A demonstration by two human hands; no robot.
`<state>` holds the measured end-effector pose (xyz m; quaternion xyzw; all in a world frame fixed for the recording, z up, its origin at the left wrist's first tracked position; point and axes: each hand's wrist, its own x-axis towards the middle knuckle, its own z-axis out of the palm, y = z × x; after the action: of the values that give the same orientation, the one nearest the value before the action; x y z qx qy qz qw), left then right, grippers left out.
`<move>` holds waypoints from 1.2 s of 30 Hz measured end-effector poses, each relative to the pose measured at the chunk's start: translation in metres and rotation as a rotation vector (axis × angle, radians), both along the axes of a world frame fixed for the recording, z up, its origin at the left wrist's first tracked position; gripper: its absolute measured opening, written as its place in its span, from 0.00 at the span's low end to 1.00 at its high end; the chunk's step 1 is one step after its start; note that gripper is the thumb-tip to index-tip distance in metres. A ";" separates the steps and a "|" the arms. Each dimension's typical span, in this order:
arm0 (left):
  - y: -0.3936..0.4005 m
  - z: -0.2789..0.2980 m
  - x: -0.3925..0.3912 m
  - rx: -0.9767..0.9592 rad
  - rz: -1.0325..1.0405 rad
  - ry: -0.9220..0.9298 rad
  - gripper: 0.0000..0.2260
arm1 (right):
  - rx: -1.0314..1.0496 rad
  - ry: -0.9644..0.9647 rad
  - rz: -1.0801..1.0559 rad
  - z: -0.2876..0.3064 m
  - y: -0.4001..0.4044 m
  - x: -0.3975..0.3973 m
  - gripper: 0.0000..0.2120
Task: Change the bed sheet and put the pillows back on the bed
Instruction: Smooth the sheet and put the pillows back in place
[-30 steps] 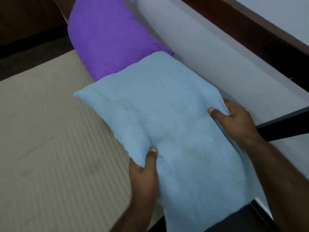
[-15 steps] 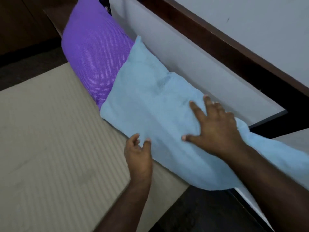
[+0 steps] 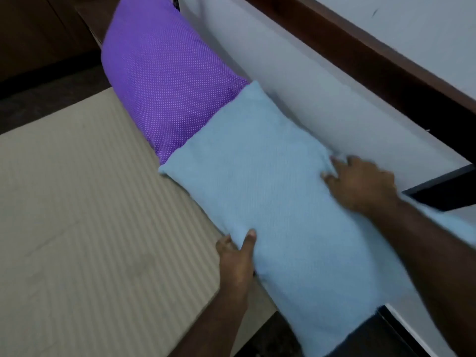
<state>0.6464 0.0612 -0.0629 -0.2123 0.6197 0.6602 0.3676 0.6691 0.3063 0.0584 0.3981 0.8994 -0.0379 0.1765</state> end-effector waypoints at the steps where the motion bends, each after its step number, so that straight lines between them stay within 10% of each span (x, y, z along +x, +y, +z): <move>1: -0.007 -0.007 -0.001 -0.118 -0.046 -0.004 0.33 | -0.028 -0.052 -0.033 -0.017 -0.007 0.006 0.27; 6: -0.011 -0.033 -0.016 -0.219 -0.309 0.484 0.38 | 0.102 0.315 0.130 -0.064 -0.062 0.006 0.32; 12: -0.025 -0.040 -0.051 0.012 -0.647 0.397 0.22 | 0.006 0.093 0.185 -0.123 -0.086 0.001 0.36; 19: -0.052 -0.028 -0.165 -0.363 -0.134 0.386 0.03 | -0.089 0.668 0.044 -0.055 -0.071 -0.099 0.22; 28: -0.025 -0.011 -0.326 -0.407 -0.009 0.320 0.28 | -0.296 0.674 0.150 -0.047 0.012 -0.323 0.32; 34: 0.015 -0.037 -0.369 -0.154 0.027 0.235 0.26 | -0.423 0.452 0.104 -0.077 0.062 -0.397 0.52; 36: 0.020 -0.045 -0.365 -0.142 -0.028 0.277 0.38 | -0.526 0.440 0.009 -0.082 0.065 -0.402 0.43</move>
<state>0.2813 0.0811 -0.1079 -0.1359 0.7125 0.6324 0.2720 0.2674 0.3711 -0.0238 0.3173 0.8771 -0.3526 0.0750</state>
